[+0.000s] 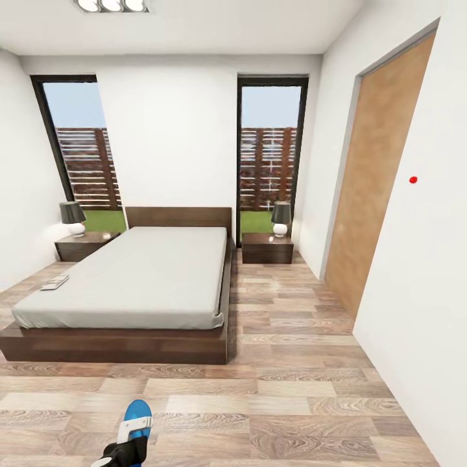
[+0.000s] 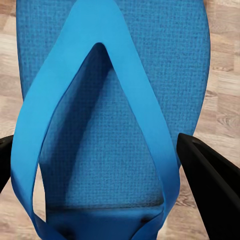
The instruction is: In the bedroom, move the book from the bed onto either nightstand, and place the two sandals side by side next to the bed.
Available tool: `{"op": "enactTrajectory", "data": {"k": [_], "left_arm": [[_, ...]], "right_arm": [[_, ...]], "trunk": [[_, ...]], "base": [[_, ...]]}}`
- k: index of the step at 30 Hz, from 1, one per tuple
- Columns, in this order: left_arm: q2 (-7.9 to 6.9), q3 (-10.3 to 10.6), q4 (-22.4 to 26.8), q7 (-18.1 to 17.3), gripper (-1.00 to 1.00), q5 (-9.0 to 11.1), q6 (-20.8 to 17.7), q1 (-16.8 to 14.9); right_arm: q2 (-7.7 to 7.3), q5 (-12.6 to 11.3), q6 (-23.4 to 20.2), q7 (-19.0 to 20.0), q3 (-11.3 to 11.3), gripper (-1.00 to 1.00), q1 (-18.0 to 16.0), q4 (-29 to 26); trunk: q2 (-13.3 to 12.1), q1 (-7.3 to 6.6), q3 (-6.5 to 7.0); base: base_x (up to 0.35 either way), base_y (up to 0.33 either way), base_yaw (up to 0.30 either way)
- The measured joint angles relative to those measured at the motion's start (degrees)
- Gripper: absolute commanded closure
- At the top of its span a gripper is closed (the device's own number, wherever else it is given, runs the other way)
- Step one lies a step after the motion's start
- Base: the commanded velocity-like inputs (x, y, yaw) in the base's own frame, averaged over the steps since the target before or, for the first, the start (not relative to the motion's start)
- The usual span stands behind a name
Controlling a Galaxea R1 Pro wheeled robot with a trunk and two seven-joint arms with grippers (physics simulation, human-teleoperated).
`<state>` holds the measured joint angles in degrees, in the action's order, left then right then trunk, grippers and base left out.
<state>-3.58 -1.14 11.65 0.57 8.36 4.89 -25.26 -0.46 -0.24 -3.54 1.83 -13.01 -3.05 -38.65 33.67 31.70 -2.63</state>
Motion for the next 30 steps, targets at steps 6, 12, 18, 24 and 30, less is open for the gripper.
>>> {"op": "enactTrajectory", "data": {"k": [6,12,18,24,30], "left_arm": [[0.02,0.00,0.00,0.00,1.00,0.00,0.04,0.00],[0.00,0.01,0.00,0.02,1.00,0.02,0.06,0.00],[-0.02,0.02,0.00,-0.05,1.00,0.08,0.16,0.00],[-0.03,0.06,0.00,-0.08,1.00,0.03,0.20,0.06],[-0.06,0.08,0.06,-0.34,1.00,0.01,0.23,0.08]], "right_arm": [[0.03,0.00,0.00,0.00,0.03,-1.00,0.00,0.00],[0.09,0.00,0.00,0.00,0.05,-1.00,0.00,0.00],[0.14,0.00,0.00,0.00,0.06,-1.00,0.00,0.00],[0.23,0.00,0.00,0.01,0.06,-1.00,0.00,0.00],[0.30,0.00,0.01,0.01,0.07,-1.00,0.00,0.01]], "trunk": [[-2.41,-1.32,1.08],[-2.84,-1.55,1.27],[-2.84,-1.55,1.27],[-2.84,-1.55,1.27],[-2.83,-1.56,1.27]], "base": [[0.000,0.000,0.000],[0.000,0.000,0.000],[0.000,0.000,0.000],[0.001,0.000,0.000],[0.097,0.063,0.000]]}}
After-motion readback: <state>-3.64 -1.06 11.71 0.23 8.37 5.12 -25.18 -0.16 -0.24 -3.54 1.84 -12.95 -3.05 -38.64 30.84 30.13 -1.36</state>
